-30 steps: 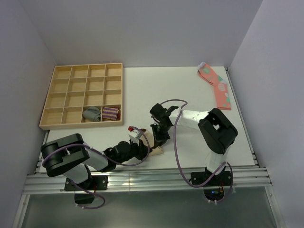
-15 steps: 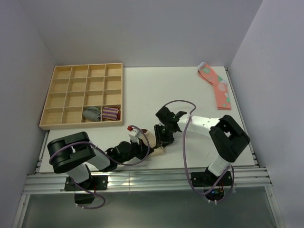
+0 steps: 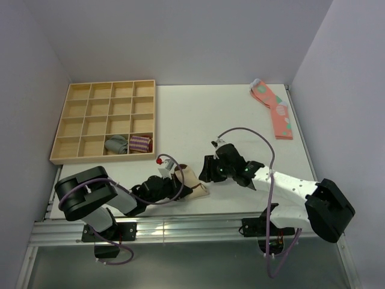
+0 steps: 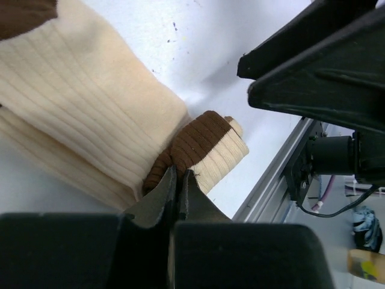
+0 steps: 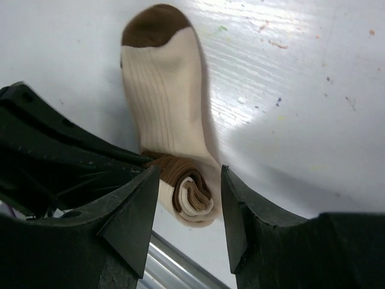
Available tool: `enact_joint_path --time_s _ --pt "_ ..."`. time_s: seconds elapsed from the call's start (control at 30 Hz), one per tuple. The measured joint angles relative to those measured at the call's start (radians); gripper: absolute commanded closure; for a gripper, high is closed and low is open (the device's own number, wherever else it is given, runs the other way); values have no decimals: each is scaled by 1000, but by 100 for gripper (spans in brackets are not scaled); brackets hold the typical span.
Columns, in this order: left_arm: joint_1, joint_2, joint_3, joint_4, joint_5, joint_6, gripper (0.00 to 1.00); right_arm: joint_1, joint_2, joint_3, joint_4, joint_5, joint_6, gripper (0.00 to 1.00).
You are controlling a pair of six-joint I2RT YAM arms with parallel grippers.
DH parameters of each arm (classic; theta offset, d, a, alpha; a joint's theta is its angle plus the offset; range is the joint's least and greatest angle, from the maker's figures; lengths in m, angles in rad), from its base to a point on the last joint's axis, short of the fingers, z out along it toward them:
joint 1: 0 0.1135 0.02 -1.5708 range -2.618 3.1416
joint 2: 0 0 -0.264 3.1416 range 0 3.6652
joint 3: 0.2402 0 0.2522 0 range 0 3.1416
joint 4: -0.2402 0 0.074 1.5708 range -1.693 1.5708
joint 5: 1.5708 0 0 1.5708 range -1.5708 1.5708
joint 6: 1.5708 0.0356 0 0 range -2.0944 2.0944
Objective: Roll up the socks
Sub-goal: Roll the sock at the center of the board.
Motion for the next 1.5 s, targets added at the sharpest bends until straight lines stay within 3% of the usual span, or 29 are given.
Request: enact_joint_path --time_s 0.5,0.87,1.2,1.3,1.5 --pt "134 -76 61 -246 209 -36 100 0 -64 -243 459 -86 -14 45" --pt "195 -80 129 -397 309 -25 100 60 -64 -342 613 -94 -14 44" --pt "232 -69 141 -426 373 -10 100 135 -17 -345 666 -24 -16 48" --pt "244 -53 145 -417 397 -9 100 144 -17 -346 665 2 -17 54" --pt "257 -24 145 -382 438 -10 100 158 0 -343 646 47 -8 78"
